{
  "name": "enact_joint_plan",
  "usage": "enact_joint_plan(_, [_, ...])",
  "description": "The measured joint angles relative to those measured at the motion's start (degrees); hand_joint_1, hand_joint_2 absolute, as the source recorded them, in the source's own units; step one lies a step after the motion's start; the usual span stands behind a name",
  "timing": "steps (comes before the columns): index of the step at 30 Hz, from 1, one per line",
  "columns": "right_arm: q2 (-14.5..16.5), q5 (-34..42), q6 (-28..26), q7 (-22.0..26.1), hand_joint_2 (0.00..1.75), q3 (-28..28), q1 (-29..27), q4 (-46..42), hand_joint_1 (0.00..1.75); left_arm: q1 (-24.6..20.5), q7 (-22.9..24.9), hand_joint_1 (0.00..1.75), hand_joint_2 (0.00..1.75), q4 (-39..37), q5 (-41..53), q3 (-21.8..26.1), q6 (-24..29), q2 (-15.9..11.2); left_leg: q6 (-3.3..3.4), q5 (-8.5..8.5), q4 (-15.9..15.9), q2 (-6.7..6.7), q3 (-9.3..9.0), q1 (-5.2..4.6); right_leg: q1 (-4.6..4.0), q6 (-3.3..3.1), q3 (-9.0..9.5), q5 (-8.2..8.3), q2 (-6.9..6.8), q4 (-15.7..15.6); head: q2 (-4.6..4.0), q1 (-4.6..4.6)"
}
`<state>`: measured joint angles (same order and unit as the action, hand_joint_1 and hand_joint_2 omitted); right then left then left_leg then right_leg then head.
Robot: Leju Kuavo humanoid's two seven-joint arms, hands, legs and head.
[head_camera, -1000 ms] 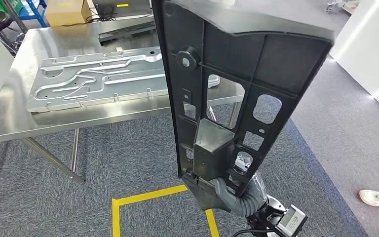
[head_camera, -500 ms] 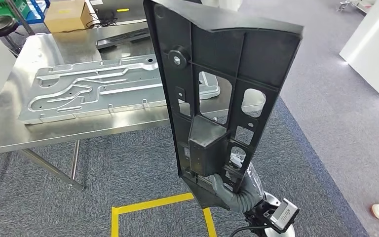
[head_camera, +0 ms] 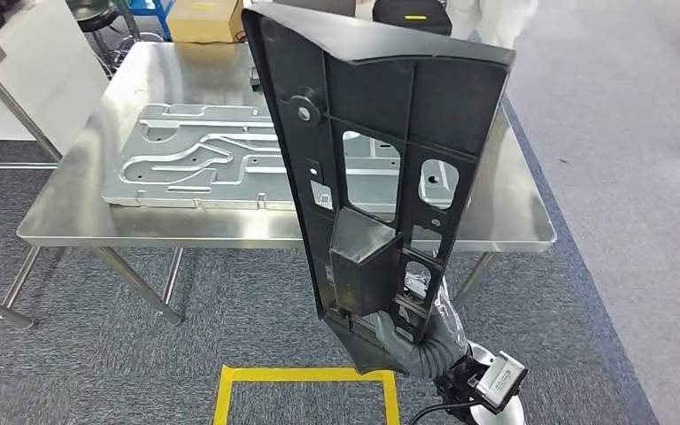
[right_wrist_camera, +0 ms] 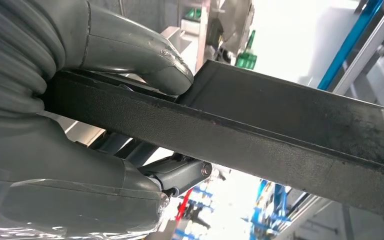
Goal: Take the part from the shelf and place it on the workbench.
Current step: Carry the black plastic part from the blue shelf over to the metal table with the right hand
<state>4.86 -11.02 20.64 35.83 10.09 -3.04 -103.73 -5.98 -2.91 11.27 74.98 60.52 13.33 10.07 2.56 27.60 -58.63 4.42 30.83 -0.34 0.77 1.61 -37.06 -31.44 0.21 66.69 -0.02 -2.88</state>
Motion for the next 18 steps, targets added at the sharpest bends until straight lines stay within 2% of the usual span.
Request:
enact_joint_plan(1, [0.0, 0.1, 0.0, 0.0, 1.75, 0.0, 0.0, 0.1, 1.75, 0.1, 0.0, 0.00, 1.75, 0.0, 0.0, 0.0, 0.0, 0.0, -0.21, 0.49, -0.1, 0.46, -0.47, -0.03, -0.08, -0.32, 0.38, 2.85, 0.31, -3.3, 0.00, 0.01])
enact_joint_plan(2, [-0.1, 0.3, -0.1, 0.1, 1.75, 0.0, 0.0, 0.2, 1.75, 0.1, 0.0, 0.00, 1.75, 0.0, 0.0, 0.0, 0.0, 0.1, -0.48, 0.91, 0.0, 0.74, -0.72, -0.04, -0.26, -0.73, 0.62, 5.02, 0.55, -5.7, 0.00, 0.00])
enact_joint_plan(3, [-0.1, 0.5, -0.2, 0.2, 1.75, 0.0, 0.0, 0.2, 1.75, 0.2, 0.0, 0.00, 1.75, 0.0, 0.0, 0.1, 0.0, 0.1, -0.82, 1.14, 0.1, 0.96, -0.90, -0.04, -0.39, -1.18, 0.64, 6.25, 0.67, -7.0, 0.00, 0.03])
enact_joint_plan(5, [-0.2, 0.9, -0.4, 0.3, 1.75, 0.0, 0.1, 0.3, 1.75, 0.3, 0.0, 0.00, 1.75, 0.0, 0.1, 0.1, 0.0, 0.1, -1.54, 1.36, 0.2, 0.98, -1.28, -0.09, -0.47, -2.02, 1.11, 6.25, 0.72, -7.6, 0.00, 0.03])
enact_joint_plan(7, [-0.1, 1.1, -0.5, 0.3, 1.75, 0.0, 0.1, 0.3, 1.75, 0.3, 0.0, 0.00, 1.75, 0.0, 0.1, 0.1, 0.0, 0.0, -2.17, 1.74, -1.9, -0.51, -0.76, -0.15, -0.25, -2.73, 2.43, 5.92, 0.64, -8.1, 0.00, 0.03])
enact_joint_plan(9, [-0.1, 1.1, -0.5, 0.3, 1.75, 0.1, 0.1, 0.2, 1.75, 0.0, 0.0, 0.00, 1.75, 0.0, 0.2, 0.1, 0.1, 0.0, -2.85, 3.39, -8.0, -2.65, 2.55, 0.05, -0.20, -3.17, 3.77, 5.06, 0.29, -8.4, 0.00, 0.03])
enact_joint_plan(11, [-0.2, 0.9, -0.6, 0.2, 1.75, 0.1, -0.1, 0.2, 1.75, -0.1, 0.0, 0.00, 1.75, 0.0, 0.4, 0.1, 0.0, 0.0, -3.36, 6.09, -14.7, -3.63, 7.31, 0.37, -0.21, -3.26, 4.93, 4.00, -0.09, -8.4, 0.00, 0.02])
enact_joint_plan(12, [-0.2, 0.7, -0.6, 0.1, 1.75, 0.1, -0.1, 0.2, 1.75, 0.0, 0.0, 0.00, 1.75, 0.0, 0.6, 0.1, 0.0, 0.0, -3.48, 6.75, -16.2, -3.81, 8.91, 0.49, -0.20, -3.24, 5.62, 3.42, -0.19, -8.4, 0.00, 0.02])
enact_joint_plan(13, [-0.2, 0.4, -0.7, 0.1, 1.75, 0.1, -0.2, 0.2, 1.75, 0.1, 0.0, 0.00, 1.75, 0.0, 0.7, 0.1, 0.0, -0.1, -3.49, 6.30, -15.8, -3.93, 9.60, 0.56, -0.19, -3.17, 6.42, 2.82, -0.24, -8.4, 0.00, 0.02])
enact_joint_plan(14, [-0.3, 0.1, -0.8, 0.0, 1.75, 0.1, -0.2, 0.2, 1.75, 0.2, -0.1, 0.00, 1.75, 0.0, 0.9, 0.1, -0.1, -0.1, -3.35, 4.50, -13.3, -4.01, 9.34, 0.59, -0.18, -3.07, 7.31, 2.17, -0.28, -8.4, 0.00, 0.02])
enact_joint_plan(16, [-0.5, -0.6, -1.0, 0.1, 1.75, 0.1, -0.1, -0.1, 1.75, 0.4, -0.1, 0.00, 1.75, 0.0, 1.1, 0.1, -0.2, -0.1, -2.75, -1.20, -5.8, -4.22, 7.62, 0.42, -0.25, -2.76, 8.98, 0.86, -0.43, -8.4, 0.00, 0.03])
enact_joint_plan(17, [-0.7, -1.0, -1.0, 0.1, 1.75, 0.1, 0.1, -0.3, 1.75, 0.4, -0.2, 0.00, 1.75, 0.0, 1.2, 0.1, -0.2, -0.1, -2.43, -3.03, -3.1, -4.36, 6.92, 0.26, -0.33, -2.48, 9.51, 0.31, -0.48, -8.4, 0.00, 0.03])
enact_joint_plan(18, [-0.9, -1.2, -1.1, 0.0, 1.75, 0.0, 0.4, -0.4, 1.75, 0.3, -0.2, 0.00, 1.75, 0.0, 1.2, 0.1, -0.2, -0.1, -2.11, -4.13, -1.6, -4.44, 6.54, 0.09, -0.40, -2.13, 9.92, -0.10, -0.50, -8.5, 0.00, 0.03])
